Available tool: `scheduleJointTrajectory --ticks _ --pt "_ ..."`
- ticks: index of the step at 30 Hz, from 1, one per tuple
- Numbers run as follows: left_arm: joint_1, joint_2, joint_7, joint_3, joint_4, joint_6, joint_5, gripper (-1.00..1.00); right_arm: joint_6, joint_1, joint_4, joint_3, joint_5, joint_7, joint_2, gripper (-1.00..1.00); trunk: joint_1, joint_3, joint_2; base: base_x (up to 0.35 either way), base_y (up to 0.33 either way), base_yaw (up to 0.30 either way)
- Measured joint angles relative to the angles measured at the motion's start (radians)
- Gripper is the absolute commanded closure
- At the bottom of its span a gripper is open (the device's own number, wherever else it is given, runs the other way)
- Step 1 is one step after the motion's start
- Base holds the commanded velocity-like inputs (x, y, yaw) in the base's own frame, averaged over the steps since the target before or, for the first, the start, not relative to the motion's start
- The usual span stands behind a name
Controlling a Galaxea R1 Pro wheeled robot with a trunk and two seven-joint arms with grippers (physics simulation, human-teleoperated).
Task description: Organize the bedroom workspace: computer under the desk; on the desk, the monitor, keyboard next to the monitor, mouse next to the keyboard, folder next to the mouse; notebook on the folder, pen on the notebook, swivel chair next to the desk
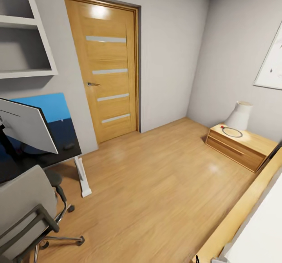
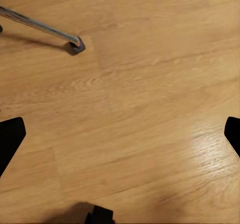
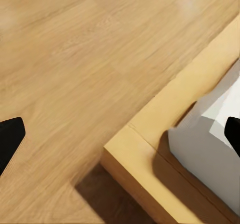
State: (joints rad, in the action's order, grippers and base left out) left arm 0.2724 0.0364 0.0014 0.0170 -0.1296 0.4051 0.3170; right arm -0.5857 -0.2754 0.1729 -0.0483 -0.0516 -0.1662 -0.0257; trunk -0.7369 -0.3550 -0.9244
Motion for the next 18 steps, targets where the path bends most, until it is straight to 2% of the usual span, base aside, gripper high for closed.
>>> scheduleJointTrajectory --ticks 18 --pt "0.000 -0.009 0.000 0.005 0.002 -0.001 0.000 -1.00 -0.001 0.000 -0.003 0.001 0.001 0.000 0.000 -1.00 0.000 -0.003 0.000 0.331 0.016 0.000"
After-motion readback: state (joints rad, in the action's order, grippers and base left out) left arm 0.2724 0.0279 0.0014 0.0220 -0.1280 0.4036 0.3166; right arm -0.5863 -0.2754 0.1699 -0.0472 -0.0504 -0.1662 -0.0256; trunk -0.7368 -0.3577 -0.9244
